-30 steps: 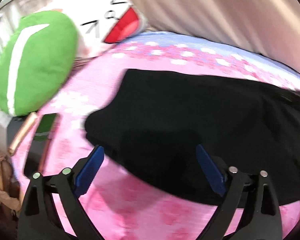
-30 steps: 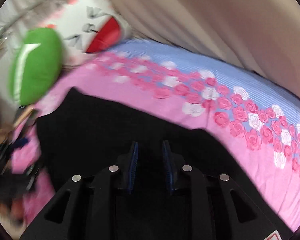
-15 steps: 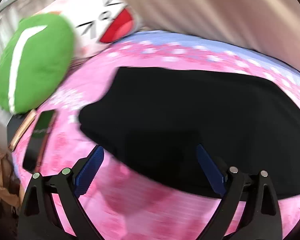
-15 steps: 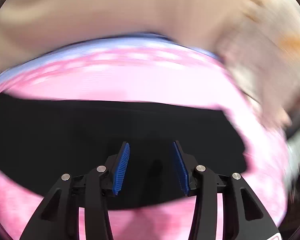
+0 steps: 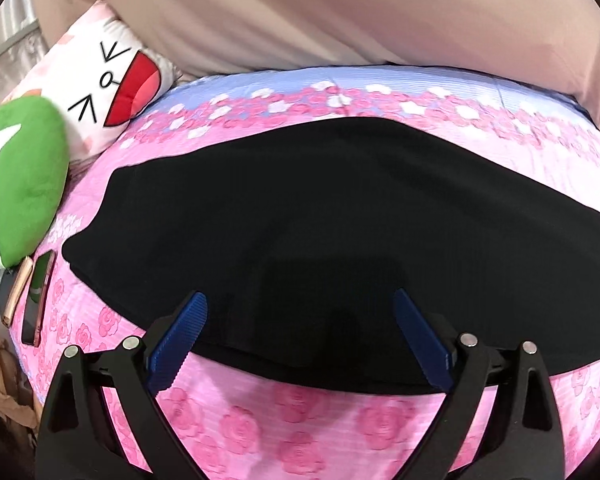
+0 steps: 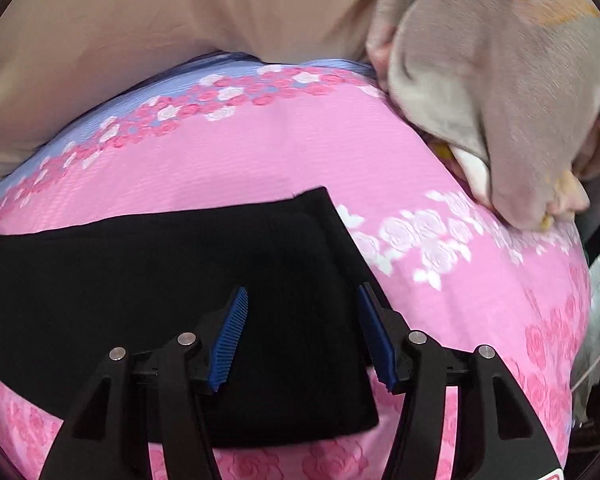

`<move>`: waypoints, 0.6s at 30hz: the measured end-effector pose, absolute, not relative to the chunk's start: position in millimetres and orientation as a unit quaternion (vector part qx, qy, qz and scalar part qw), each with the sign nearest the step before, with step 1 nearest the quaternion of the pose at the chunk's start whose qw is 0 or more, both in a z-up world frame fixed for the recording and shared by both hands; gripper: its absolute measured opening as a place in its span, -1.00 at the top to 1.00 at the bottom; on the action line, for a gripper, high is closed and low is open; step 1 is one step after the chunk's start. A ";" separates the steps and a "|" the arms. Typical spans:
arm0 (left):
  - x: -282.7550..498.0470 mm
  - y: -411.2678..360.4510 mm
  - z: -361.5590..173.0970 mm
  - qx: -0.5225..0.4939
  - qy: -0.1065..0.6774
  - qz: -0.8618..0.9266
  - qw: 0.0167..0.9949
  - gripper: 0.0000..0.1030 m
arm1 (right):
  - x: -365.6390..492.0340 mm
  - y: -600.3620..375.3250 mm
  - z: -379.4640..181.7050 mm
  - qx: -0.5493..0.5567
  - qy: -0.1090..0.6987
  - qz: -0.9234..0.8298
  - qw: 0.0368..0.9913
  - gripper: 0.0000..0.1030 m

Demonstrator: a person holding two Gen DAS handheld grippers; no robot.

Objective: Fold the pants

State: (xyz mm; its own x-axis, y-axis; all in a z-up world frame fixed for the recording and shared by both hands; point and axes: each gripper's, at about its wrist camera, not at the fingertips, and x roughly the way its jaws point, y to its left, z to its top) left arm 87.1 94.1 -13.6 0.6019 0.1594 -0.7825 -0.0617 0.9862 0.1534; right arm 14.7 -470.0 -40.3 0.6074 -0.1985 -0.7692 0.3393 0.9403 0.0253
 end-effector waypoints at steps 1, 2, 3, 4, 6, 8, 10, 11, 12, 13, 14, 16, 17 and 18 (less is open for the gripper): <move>88.2 90.1 -12.6 0.057 0.442 0.059 0.893 -0.79 | 19.0 -470.1 -40.6 0.081 0.415 -0.140 0.896 -0.01; 88.3 86.4 -11.6 0.060 0.441 0.058 0.894 -0.79 | 21.7 -471.2 -40.9 0.082 0.412 -0.135 0.897 0.19; 89.1 82.1 -10.6 0.063 0.440 0.058 0.894 -0.79 | 24.8 -471.5 -42.1 0.087 0.414 -0.121 0.898 0.39; 89.1 79.4 -9.9 0.065 0.439 0.059 0.894 -0.79 | 27.3 -471.7 -41.2 0.091 0.414 -0.113 0.899 0.73; 90.7 74.5 -8.8 0.070 0.439 0.062 0.893 -0.80 | 28.9 -471.8 -26.7 0.083 0.402 -0.113 0.905 0.85; 92.1 70.3 -6.5 0.076 0.437 0.062 0.894 -0.80 | 26.6 -472.6 3.1 0.067 0.369 -0.117 0.920 0.85; 91.7 65.4 -5.1 0.083 0.433 0.062 0.895 -0.80 | 27.4 -475.4 16.6 0.054 0.355 -0.125 0.925 0.85; 91.4 63.1 -5.4 0.085 0.432 0.060 0.896 -0.80 | 31.7 -480.3 13.8 0.054 0.358 -0.128 0.923 0.84; 91.0 61.6 -7.0 0.086 0.431 0.060 0.896 -0.82 | 37.4 -485.2 3.9 0.054 0.369 -0.134 0.918 0.83; 91.2 61.3 -9.0 0.086 0.432 0.062 0.896 -0.83 | 45.5 -489.6 -11.9 0.048 0.389 -0.143 0.909 0.80; 91.9 61.2 -11.8 0.087 0.434 0.064 0.894 -0.83 | 57.2 -493.8 -41.7 0.050 0.426 -0.141 0.892 0.74; 93.6 63.5 -17.8 0.089 0.445 0.071 0.888 -0.83 | 49.9 -490.2 -37.9 0.046 0.398 -0.149 0.904 0.61; 93.1 66.0 -19.2 0.087 0.447 0.073 0.887 -0.83 | 45.4 -488.1 -29.4 0.055 0.396 -0.158 0.903 0.61; 92.5 68.6 -20.0 0.085 0.448 0.075 0.887 -0.83 | 38.6 -484.6 -19.0 0.064 0.381 -0.161 0.908 0.60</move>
